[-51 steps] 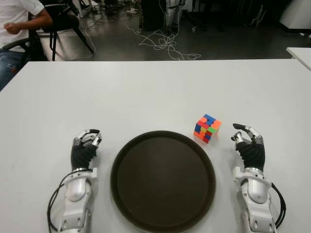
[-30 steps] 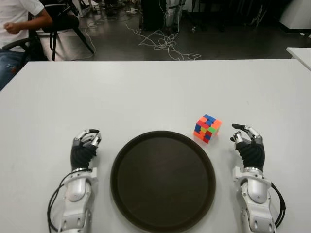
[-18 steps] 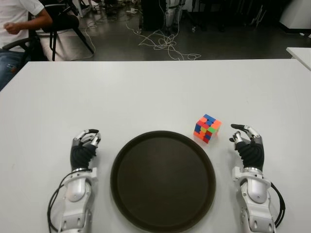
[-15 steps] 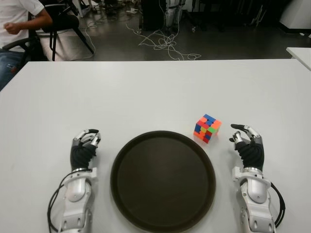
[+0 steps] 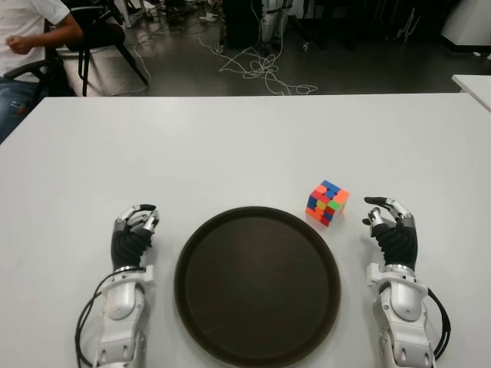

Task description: Pick up the Rubik's Cube and put it in the plate

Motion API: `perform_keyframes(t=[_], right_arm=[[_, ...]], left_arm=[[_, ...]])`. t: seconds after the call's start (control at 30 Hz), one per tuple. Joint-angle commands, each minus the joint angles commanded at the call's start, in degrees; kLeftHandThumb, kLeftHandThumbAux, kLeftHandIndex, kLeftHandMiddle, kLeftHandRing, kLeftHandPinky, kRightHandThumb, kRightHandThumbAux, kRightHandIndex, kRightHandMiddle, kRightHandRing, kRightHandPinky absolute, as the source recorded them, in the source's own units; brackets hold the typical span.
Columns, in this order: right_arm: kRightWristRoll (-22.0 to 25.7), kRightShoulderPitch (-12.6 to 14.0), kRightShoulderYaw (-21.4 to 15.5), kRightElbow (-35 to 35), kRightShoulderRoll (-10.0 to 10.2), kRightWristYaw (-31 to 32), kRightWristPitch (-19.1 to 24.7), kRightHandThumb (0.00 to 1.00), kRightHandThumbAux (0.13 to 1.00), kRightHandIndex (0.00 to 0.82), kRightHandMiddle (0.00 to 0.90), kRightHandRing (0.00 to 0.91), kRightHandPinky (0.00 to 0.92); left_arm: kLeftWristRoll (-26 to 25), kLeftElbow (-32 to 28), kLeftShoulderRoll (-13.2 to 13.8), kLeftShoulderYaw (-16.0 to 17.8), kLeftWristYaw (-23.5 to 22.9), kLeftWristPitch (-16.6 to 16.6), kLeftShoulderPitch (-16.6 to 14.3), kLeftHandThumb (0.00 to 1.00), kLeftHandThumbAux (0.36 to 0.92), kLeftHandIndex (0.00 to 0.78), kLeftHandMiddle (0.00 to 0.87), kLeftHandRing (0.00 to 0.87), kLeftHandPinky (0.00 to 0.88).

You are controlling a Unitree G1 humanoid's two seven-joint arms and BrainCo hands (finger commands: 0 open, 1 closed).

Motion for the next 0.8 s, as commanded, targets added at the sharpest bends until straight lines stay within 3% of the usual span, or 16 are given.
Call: perform_keyframes(t=[0.07,0.1,0.27,0.3,0.37,0.5,0.67,0.8], right_arm=[[-1.15,-0.11,0.23,0.67,-0.27,-0.95,-1.69,0.687,0.729,0.435,0.731,0.752,0.75],[-1.75,-0.17,0.35,1.04,-0.43,-1.43,-2.5,0.682,0.731,0.43,0.66,0.673,0.646],[-2.27,-0.41,0.76,2.61,-1.48,-0.83,-5.58,0.668,0.739,0.409,0.443,0.439,0.387],[-2.1,-0.43,0.82,2.87,-1.7,-0.43,-6.08,0.565,0.75,0.372,0.414,0.408,0.358],[-1.41,-0.4,1.02,3.47,-2.36,1.01,-7.47,0.266,0.781,0.258,0.316,0.305,0.246],[-0.88,-1.07,1.44,6.45,-4.38,4.25,-13.65,0.058,0.789,0.112,0.147,0.126,0.074],[-1.8,-2.4,0.77,9.87,-5.14,5.22,-17.97,0.009,0.781,0.032,0.045,0.025,0.012],[-3.09,-3.17,0.09,12.59,-5.69,4.85,-20.64,0.002,0.783,0.011,0.023,0.006,0.003]], left_arm=[[0.03,0.33,0.0,0.04,0.05,-0.36,-0.09,0.703,0.71,0.442,0.801,0.824,0.82],[0.05,0.5,-0.01,0.07,0.07,-0.55,-0.13,0.702,0.71,0.442,0.799,0.823,0.818],[0.27,1.05,-0.17,0.17,0.55,-1.08,-0.33,0.701,0.71,0.442,0.792,0.818,0.815],[0.3,1.09,-0.22,0.17,0.65,-1.15,-0.33,0.701,0.71,0.441,0.791,0.817,0.814],[0.39,0.97,-0.34,0.11,0.94,-1.14,-0.25,0.701,0.711,0.441,0.788,0.815,0.811],[1.05,0.52,-0.26,0.01,1.95,0.3,-0.34,0.7,0.711,0.44,0.779,0.805,0.801],[1.67,0.57,-0.2,0.03,2.91,1.42,-0.66,0.704,0.709,0.439,0.764,0.792,0.793],[1.79,1.0,0.04,0.04,2.87,1.77,-0.99,0.704,0.71,0.438,0.748,0.779,0.779]])
